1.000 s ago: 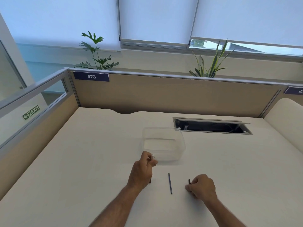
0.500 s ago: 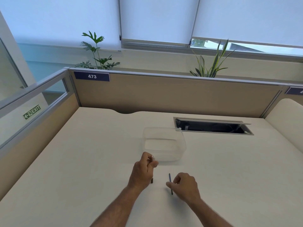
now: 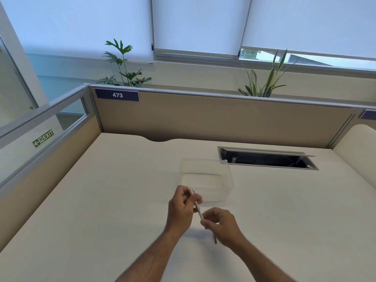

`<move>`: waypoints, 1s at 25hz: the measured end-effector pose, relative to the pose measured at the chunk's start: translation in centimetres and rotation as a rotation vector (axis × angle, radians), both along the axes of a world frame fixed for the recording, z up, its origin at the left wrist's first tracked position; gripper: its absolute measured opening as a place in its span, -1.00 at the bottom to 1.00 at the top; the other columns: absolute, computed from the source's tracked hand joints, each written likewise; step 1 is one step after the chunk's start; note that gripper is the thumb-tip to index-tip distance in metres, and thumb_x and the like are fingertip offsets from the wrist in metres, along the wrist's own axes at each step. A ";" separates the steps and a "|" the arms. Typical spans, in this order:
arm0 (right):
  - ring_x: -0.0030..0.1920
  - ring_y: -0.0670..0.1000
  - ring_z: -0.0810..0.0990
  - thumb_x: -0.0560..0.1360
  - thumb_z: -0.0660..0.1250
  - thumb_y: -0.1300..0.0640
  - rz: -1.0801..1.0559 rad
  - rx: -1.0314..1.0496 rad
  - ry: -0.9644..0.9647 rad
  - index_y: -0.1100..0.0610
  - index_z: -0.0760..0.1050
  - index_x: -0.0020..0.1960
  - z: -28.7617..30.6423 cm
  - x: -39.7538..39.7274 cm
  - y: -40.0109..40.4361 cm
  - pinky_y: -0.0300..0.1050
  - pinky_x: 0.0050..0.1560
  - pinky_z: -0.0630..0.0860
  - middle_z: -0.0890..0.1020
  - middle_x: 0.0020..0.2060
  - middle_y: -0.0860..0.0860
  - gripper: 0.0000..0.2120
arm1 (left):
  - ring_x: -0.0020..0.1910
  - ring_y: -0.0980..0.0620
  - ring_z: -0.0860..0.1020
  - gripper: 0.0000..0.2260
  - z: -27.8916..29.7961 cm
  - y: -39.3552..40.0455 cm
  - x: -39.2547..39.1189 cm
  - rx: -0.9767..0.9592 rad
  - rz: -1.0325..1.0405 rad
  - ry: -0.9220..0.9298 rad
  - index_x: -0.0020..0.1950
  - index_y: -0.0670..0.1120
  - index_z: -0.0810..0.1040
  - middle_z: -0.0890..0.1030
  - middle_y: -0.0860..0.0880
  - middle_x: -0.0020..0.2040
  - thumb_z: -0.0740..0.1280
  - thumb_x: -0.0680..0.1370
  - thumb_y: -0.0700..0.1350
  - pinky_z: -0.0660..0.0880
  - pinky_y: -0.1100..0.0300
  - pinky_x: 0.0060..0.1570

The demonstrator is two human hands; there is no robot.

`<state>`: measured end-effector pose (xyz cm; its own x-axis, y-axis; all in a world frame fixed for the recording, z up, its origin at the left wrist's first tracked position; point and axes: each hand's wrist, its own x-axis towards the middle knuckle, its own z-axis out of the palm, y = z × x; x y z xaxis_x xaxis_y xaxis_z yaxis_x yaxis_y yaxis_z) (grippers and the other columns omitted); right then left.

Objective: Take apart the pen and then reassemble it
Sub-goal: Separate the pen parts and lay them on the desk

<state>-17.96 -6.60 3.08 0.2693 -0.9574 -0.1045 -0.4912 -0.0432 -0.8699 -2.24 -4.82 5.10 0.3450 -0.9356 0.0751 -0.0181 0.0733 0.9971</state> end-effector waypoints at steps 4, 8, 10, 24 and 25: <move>-0.25 0.03 0.64 0.47 0.43 0.33 -0.094 0.223 -0.328 0.19 0.65 -0.07 -0.1 -2.0 -0.4 -0.01 -0.17 0.66 0.65 -0.23 0.11 -0.91 | -0.22 -0.11 0.70 -0.91 0.0 0.1 0.2 0.078 0.110 0.122 -0.10 -0.20 0.55 0.68 -0.20 -0.21 0.43 0.52 -0.22 0.67 0.03 -0.28; -0.28 0.07 0.63 0.44 0.39 0.47 -0.407 0.482 -0.839 0.33 0.56 0.04 0.4 -2.9 -0.6 -0.16 -0.29 0.65 0.63 -0.24 0.16 -0.81 | -0.41 -0.08 0.63 -0.87 -0.7 0.0 0.3 0.235 0.091 0.144 -0.15 -0.25 0.59 0.65 -0.21 -0.31 0.48 0.48 -0.20 0.66 0.02 -0.32; -0.26 0.06 0.61 0.44 0.38 0.47 -0.517 0.514 -1.019 0.31 0.56 0.03 0.5 -3.0 -0.7 -0.22 -0.32 0.66 0.62 -0.23 0.14 -0.81 | -0.44 -0.04 0.59 -0.86 -1.2 0.2 0.2 0.315 0.013 0.106 -0.16 -0.25 0.61 0.64 -0.19 -0.34 0.47 0.49 -0.18 0.64 0.06 -0.34; -0.23 0.02 0.69 0.47 0.43 0.34 -0.305 -0.129 -0.378 0.11 0.63 -0.11 0.5 0.1 -0.5 -0.05 -0.13 0.67 0.71 -0.29 0.01 -0.86 | 0.27 -0.14 0.35 -0.72 -4.9 1.4 -0.2 0.490 -0.450 -1.169 0.29 -0.01 0.44 0.39 -0.07 0.30 0.16 0.59 -0.12 0.33 0.00 0.19; -0.23 -0.03 0.69 0.47 0.43 0.34 -0.252 -0.183 -0.289 0.09 0.63 -0.11 0.5 0.4 -0.4 -0.11 -0.15 0.66 0.71 -0.29 -0.03 -0.84 | 0.29 -0.13 0.32 -0.71 -5.1 1.5 0.0 0.463 -0.452 -1.202 0.32 0.00 0.41 0.36 -0.05 0.34 0.18 0.59 -0.08 0.31 0.00 0.23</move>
<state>-17.55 -7.04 3.60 0.0173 -0.9928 0.1188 -0.2432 -0.1195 -0.9626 -2.23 -3.29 0.01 -0.0504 -0.9697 -0.2390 -0.9477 -0.0291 0.3178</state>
